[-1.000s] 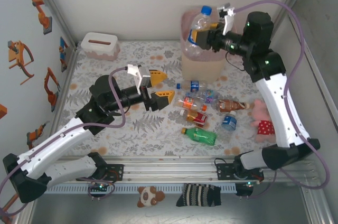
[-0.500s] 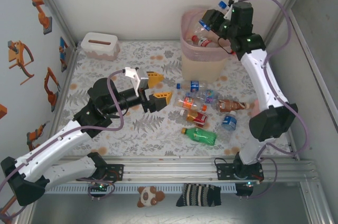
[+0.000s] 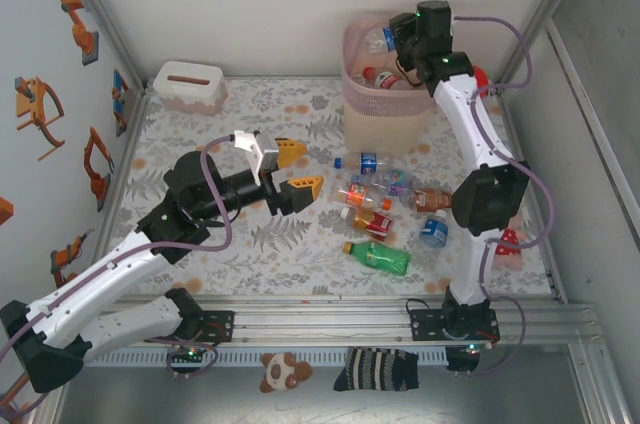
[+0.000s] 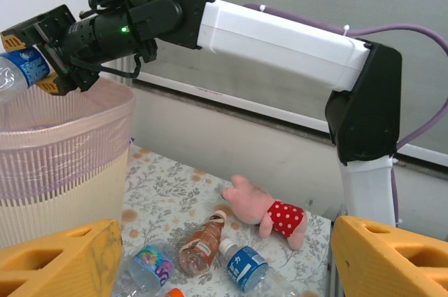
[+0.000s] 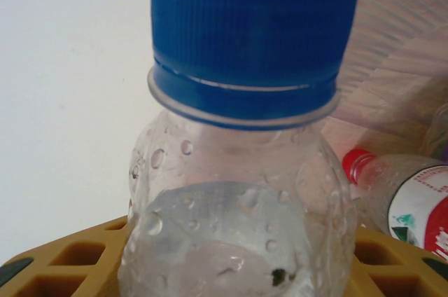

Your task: Put the plastic bottles in the bin

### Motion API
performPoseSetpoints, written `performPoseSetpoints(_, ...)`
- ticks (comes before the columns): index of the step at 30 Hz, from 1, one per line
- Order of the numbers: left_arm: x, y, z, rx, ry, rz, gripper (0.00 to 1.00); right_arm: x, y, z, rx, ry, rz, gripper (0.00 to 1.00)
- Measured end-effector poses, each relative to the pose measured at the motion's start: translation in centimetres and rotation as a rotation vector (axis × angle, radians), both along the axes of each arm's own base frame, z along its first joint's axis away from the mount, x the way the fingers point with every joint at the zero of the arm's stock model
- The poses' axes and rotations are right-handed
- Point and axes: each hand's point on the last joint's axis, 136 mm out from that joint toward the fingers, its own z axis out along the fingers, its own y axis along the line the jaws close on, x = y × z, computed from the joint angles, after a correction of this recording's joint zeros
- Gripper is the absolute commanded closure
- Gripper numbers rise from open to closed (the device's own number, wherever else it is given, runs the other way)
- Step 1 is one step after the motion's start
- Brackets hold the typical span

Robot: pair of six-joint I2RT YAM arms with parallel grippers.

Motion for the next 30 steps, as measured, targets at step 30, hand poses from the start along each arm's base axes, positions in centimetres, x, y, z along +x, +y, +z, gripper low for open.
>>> performPoseSetpoints(30, 0.2, 0.8, -1.0, 0.016, 0.001, 0.043, 0.22, 1.6, -0.9, -7.6, 0.174, 0.228, -0.298, 0.23)
